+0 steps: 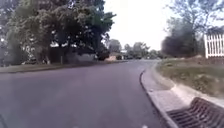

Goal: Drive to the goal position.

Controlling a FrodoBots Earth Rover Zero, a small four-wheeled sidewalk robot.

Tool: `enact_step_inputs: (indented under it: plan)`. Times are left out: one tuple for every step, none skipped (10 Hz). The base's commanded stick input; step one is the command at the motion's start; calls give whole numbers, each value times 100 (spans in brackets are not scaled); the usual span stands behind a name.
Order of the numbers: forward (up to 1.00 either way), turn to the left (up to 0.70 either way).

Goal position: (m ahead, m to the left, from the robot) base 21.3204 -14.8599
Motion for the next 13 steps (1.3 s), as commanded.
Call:
enact_step_inputs:
  plan:
    - [100,-12]
    - [100,-39]
    - [100,-39]
    - [100,-38]
    - [100,-39]
    - [100,-38]
    - [100,-32]
    - [100,0]
    - [100,0]
    - [100,0]
    - [100,0]
    - [100,0]
    - [100,0]
